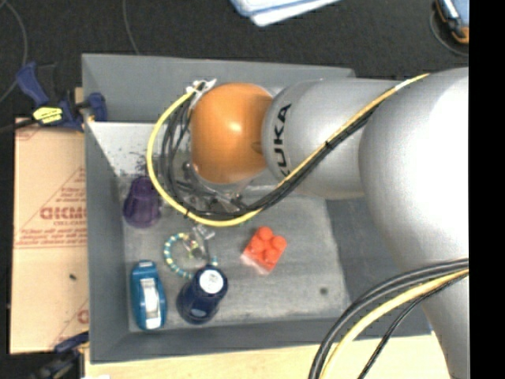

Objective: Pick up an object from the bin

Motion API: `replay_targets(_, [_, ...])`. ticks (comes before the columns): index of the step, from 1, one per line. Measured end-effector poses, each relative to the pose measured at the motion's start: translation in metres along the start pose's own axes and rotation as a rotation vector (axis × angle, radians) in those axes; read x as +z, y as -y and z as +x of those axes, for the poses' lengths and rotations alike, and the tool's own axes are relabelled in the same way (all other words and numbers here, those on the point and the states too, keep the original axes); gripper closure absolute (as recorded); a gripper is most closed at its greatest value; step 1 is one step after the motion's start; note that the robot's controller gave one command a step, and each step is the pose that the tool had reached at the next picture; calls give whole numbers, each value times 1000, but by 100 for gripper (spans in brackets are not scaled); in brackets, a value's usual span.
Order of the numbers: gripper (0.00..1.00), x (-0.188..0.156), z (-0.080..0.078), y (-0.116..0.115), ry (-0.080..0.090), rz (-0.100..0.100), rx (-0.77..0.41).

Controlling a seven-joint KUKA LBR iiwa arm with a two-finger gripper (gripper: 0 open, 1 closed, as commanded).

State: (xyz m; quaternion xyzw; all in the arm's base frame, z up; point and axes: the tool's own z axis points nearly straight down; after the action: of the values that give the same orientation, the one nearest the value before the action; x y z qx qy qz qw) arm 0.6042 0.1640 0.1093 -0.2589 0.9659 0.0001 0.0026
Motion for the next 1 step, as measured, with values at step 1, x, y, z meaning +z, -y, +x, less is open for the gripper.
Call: replay_targets(1, [0, 35, 46, 32, 5, -2, 70])
